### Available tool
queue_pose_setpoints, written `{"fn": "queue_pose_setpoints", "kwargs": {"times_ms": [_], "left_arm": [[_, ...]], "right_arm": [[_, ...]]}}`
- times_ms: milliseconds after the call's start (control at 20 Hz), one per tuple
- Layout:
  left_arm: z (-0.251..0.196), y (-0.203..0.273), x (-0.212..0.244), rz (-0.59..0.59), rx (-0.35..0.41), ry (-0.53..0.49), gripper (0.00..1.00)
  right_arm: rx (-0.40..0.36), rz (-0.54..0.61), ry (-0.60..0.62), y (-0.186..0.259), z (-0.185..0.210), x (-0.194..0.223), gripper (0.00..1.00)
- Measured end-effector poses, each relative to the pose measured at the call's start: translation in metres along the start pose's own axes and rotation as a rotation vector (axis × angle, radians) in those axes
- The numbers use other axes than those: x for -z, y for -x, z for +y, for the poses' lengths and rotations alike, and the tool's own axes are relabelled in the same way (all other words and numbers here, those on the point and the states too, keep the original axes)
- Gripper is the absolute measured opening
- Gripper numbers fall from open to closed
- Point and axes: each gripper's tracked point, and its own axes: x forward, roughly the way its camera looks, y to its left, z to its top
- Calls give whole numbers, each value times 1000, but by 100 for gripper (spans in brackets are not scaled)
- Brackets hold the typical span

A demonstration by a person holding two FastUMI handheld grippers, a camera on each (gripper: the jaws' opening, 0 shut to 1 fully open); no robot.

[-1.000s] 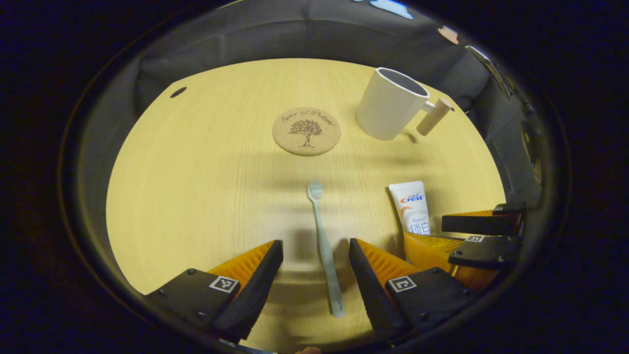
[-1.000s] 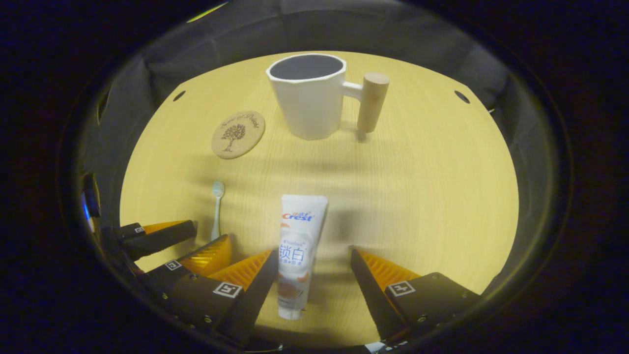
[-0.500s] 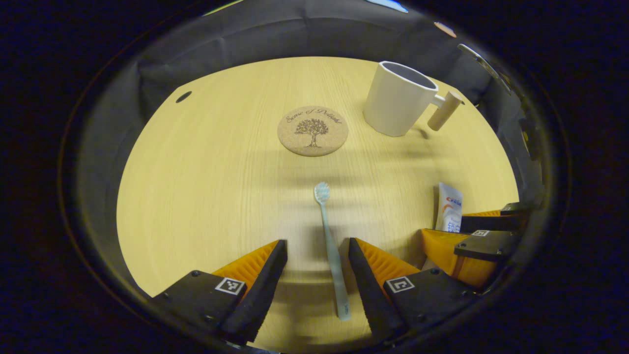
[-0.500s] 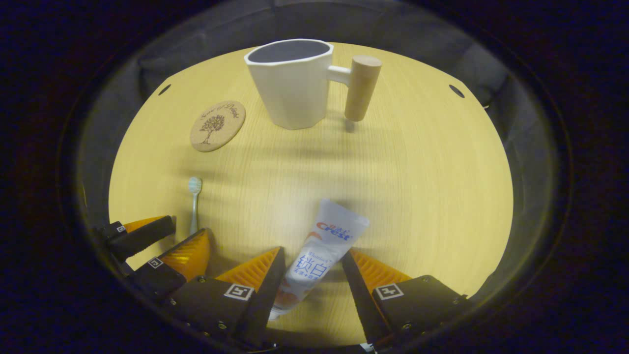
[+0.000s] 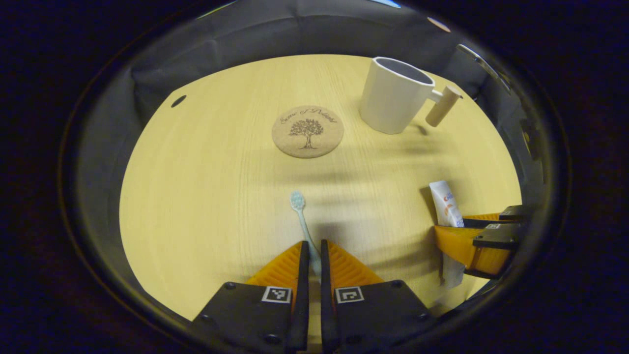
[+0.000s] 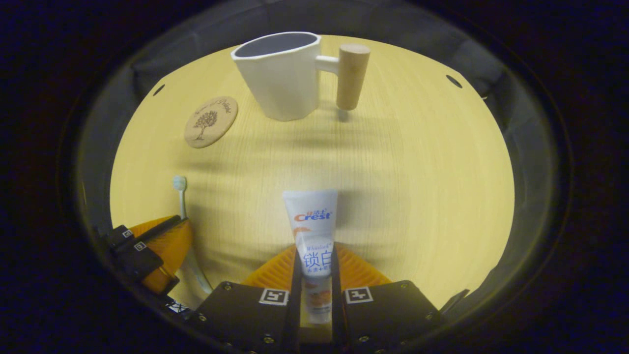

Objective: Put the toothbrush and toothpaste on the desktop into the cup, then pick up the cup and place it on the coaster on the desktop.

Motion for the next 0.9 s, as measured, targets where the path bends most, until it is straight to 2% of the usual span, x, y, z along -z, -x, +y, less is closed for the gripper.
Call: {"fn": "queue_pose_setpoints", "kwargs": {"times_ms": [100, 150, 200, 450, 550, 600, 900], "left_arm": [[0, 0, -4, -12, 4, 2, 19], [0, 1, 0, -6, 4, 15, 14], [0, 2, -1, -18, 10, 12, 10], [0, 3, 1, -21, 18, 3, 10], [2, 6, 0, -38, 18, 3, 7], [4, 9, -2, -50, 15, 1, 10], [7, 24, -15, -113, -5, -38, 10]], "right_arm": [[-13, -3, -16, 0, 0, 0, 27], [-17, -6, -33, 3, -2, -1, 27], [-29, -9, -49, 2, 0, -1, 18], [-55, -19, -77, 6, -3, -1, 18], [-77, -48, -98, 12, -2, -7, 18], [-89, -63, -112, 16, -2, -10, 18], [-141, -144, -180, 47, -4, -35, 18]]}}
